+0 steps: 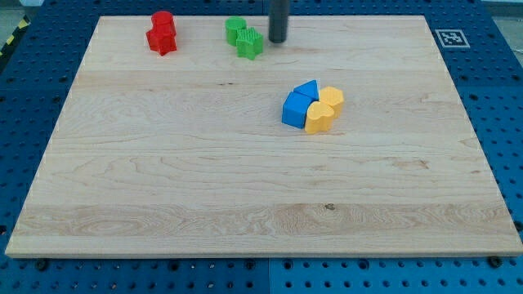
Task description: Push the green circle towards the red blocks
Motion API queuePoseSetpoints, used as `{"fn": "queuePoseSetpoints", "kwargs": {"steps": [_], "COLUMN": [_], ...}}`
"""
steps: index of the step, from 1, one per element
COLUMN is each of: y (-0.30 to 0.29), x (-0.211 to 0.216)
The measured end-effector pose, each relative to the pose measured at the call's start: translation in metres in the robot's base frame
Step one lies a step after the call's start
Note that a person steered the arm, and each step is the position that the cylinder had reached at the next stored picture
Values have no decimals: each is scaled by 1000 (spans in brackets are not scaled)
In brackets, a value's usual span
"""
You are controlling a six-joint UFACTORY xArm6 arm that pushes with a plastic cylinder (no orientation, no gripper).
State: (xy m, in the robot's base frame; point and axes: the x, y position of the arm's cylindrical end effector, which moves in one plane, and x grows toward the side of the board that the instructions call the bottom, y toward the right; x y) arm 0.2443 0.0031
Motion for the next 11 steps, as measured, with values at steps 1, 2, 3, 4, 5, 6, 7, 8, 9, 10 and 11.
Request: {"fn": "queuePoseSetpoints", "kwargs": {"steps": [1, 2, 3, 4, 5, 6, 7, 8, 9, 10, 11], "y": [-39, -52, -60, -71, -84, -86, -86, -90, -103, -127, -148], "x": [-8, -8, -8, -8, -7, 2, 8, 7, 0, -9, -9]}}
